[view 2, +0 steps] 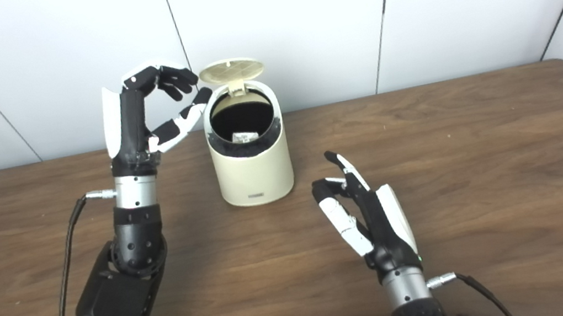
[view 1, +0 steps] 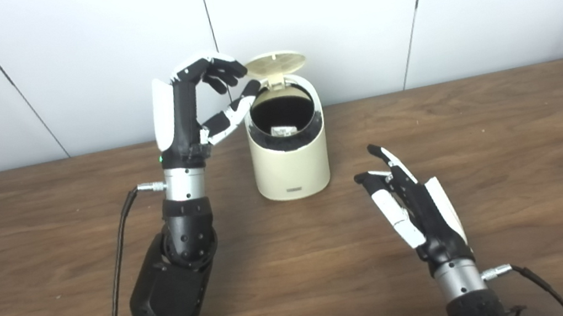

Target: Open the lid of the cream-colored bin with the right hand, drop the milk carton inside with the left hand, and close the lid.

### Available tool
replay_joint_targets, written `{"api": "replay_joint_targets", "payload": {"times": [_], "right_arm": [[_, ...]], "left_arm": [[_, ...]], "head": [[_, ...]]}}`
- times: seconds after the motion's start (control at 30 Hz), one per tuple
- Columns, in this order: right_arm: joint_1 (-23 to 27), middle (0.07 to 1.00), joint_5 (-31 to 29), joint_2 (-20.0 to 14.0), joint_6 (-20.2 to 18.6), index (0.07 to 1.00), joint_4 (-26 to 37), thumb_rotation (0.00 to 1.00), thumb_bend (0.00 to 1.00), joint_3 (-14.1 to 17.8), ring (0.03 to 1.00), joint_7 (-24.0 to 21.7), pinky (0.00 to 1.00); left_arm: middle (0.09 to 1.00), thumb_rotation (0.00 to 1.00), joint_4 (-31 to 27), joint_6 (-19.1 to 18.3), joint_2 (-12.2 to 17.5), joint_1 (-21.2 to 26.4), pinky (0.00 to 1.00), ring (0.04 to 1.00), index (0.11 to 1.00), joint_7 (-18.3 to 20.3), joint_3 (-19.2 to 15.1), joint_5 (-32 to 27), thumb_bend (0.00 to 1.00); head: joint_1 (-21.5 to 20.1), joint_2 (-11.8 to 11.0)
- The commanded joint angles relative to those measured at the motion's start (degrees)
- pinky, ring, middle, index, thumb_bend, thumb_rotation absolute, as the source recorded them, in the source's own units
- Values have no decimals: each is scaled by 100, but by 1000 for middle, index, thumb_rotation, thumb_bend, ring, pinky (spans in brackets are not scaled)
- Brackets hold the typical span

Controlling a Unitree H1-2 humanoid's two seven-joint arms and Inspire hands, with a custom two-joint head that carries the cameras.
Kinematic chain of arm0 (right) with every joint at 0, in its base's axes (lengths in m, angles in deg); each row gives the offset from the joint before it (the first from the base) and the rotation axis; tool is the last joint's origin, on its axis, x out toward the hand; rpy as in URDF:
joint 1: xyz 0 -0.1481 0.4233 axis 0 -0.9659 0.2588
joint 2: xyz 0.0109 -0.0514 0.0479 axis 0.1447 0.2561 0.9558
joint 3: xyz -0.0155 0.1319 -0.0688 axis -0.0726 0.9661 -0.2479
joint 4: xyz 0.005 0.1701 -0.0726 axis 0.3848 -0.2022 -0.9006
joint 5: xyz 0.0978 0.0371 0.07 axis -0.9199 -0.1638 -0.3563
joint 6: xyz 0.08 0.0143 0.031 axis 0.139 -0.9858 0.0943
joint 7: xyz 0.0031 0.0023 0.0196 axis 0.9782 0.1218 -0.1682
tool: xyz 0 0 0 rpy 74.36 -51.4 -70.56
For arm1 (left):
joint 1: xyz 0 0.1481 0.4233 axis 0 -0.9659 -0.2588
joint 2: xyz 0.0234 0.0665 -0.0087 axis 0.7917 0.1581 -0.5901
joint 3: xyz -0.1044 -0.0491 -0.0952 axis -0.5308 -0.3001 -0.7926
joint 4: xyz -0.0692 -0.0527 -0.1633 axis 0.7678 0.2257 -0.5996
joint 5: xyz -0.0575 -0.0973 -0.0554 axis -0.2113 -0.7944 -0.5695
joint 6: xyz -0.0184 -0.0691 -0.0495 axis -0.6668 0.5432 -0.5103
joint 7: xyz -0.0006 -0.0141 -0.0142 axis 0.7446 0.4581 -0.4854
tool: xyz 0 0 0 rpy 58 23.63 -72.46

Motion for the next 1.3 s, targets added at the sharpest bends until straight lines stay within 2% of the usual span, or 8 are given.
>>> {"api": "replay_joint_targets", "payload": {"times": [0.0, 0.2, 0.4, 0.57, 0.63, 0.83, 0.93, 1.27], "right_arm": [[106, 729, -5, -18, 116, 920, 146, 1000, 499, 23, 762, 36, 843], [128, 729, -8, -91, 114, 922, 157, 1000, 486, 58, 764, 20, 849], [289, 742, -371, -256, 428, 956, -12, 1000, 476, 369, 667, 150, 730], [678, 789, -382, -456, 234, 969, 177, 999, 550, 574, 777, 66, 746], [868, 818, -424, -573, 295, 947, 173, 971, 535, 615, 810, 13, 732], [1568, 905, -88, -983, 335, 918, -154, 934, 549, 519, 884, -44, 818], [1939, 925, -4, -1195, 348, 904, -347, 930, 592, 451, 901, -151, 841], [3548, 949, 339, -1829, -222, 864, -759, 816, 561, 86, 947, -1087, 860]], "left_arm": [[494, 0, -312, 96, 23, 108, 354, 438, 490, -121, -125, -47, 477], [499, 0, -911, -44, -206, -299, 350, 444, 489, 193, -609, -145, 477], [498, 0, -2020, -1121, -387, -1038, 344, 447, 482, 764, -1040, -334, 476], [528, 0, -2580, -1820, -397, -1637, 331, 458, 500, 1330, -1213, -710, 474], [509, 0, -2729, -2063, -328, -1821, 432, 490, 506, 1580, -1188, -697, 501], [815, 549, -3037, -2818, -206, -2338, 690, 769, 817, 2428, -1077, -1122, 562], [906, 663, -2907, -2822, -259, -2482, 818, 870, 907, 2739, -1119, -1637, 580], [995, 662, -2824, -2893, -671, -2851, 955, 975, 986, 2824, -1609, -2842, 572]], "head": [[4, -2], [104, -12], [180, -12], [213, -19], [203, -18], [160, 13], [154, 21], [194, 8]]}}
